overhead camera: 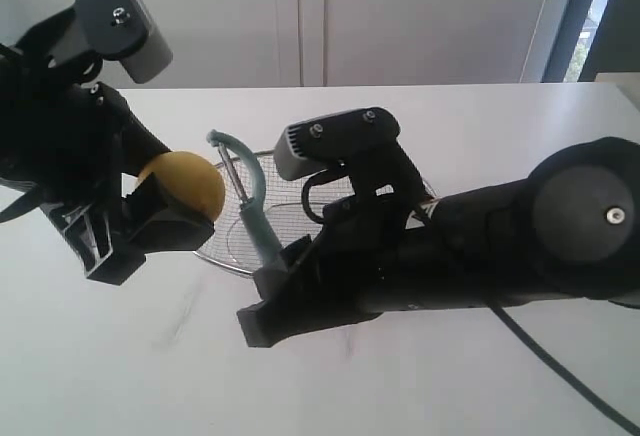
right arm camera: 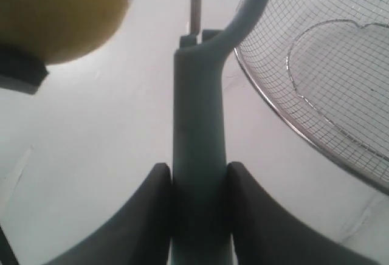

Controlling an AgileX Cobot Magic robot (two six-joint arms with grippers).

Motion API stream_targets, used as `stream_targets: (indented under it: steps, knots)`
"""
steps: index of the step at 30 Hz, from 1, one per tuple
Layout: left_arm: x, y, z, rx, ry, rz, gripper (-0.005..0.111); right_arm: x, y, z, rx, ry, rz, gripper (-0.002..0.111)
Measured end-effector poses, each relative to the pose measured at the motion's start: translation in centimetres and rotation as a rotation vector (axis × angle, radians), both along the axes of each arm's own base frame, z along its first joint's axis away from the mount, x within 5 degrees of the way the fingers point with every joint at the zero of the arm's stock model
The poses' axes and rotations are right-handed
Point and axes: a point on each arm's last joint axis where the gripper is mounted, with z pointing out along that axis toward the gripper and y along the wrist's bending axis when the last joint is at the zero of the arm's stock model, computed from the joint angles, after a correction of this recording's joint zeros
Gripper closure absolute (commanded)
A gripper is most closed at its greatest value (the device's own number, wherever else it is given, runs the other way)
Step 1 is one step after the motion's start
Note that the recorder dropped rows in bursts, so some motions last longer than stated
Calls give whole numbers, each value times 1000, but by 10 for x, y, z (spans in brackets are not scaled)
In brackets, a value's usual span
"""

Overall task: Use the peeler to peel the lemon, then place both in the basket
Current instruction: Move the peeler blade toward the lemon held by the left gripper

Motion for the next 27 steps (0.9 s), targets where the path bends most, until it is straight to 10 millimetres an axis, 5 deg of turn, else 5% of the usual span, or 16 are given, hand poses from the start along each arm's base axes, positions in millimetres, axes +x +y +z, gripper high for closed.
stream_targets:
  steps: [27]
  knots:
    - [6,-3,-10,-1,-4,18,107,-2,-1,10,37,-56,-16,108]
